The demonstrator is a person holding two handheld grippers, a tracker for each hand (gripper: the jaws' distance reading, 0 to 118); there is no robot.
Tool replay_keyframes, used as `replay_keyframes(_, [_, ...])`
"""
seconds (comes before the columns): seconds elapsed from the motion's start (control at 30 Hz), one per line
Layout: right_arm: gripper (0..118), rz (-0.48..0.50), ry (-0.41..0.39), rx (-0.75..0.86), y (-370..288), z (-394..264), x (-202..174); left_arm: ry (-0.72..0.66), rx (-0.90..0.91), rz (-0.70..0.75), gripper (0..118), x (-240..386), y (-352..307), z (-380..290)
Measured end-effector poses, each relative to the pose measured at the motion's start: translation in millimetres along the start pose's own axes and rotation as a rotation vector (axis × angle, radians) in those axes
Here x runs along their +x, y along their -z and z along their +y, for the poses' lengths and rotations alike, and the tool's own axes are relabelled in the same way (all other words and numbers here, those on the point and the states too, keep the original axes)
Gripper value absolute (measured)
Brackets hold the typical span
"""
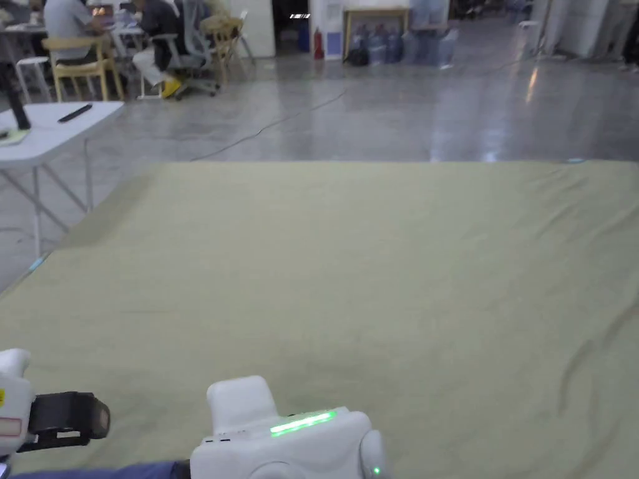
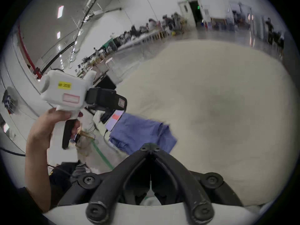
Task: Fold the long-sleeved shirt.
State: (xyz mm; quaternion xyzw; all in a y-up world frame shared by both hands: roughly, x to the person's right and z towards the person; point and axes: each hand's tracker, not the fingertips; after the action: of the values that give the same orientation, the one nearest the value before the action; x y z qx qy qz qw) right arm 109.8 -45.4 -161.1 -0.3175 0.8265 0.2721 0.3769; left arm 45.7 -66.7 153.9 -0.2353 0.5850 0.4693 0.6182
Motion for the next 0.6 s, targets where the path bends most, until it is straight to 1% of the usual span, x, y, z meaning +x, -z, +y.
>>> replay_keyframes(0.03, [0,-0.011,-0.009,0.047,-20,6,11,0.009,0.042,-0.116,75,27,-10,0])
replay_keyframes(0.07, [0,-0.037,-0.002,0.107,-47,13,24,0.053,0.090,-0.200,54,60,-22,1])
replay_keyframes(0.1, [0,-0.055,0.006,0.152,-64,18,33,0.114,0.128,-0.205,31,81,-32,1])
replay_keyframes(0.13, [0,-0.075,0.009,0.219,-90,23,45,0.198,0.205,-0.192,18,113,-48,1])
replay_keyframes(0.17, [0,-0.103,0.021,0.281,-118,28,56,0.283,0.296,-0.145,9,145,-66,-1])
replay_keyframes(0.23, [0,-0.145,0.020,0.400,-168,30,74,0.349,0.475,-0.059,9,197,-102,-6])
replay_keyframes(0.27, [0,-0.166,-0.003,0.438,-192,32,82,0.372,0.565,-0.057,9,219,-118,-6])
replay_keyframes(0.3, [0,-0.188,-0.021,0.476,-214,34,89,0.370,0.658,-0.058,9,240,-135,-7])
replay_keyframes(0.37, [0,-0.246,-0.016,0.548,-258,39,100,0.345,0.838,-0.063,9,279,-164,-12])
replay_keyframes(0.43, [0,-0.311,-0.024,0.658,-301,40,115,0.335,0.972,-0.002,9,314,-186,-17])
replay_keyframes(0.5, [0,-0.385,-0.034,0.719,-329,43,127,0.337,1.062,0.030,9,343,-197,-27])
replay_keyframes(0.6, [0,-0.450,-0.055,0.782,-361,39,143,0.339,1.093,0.004,9,375,-197,-41])
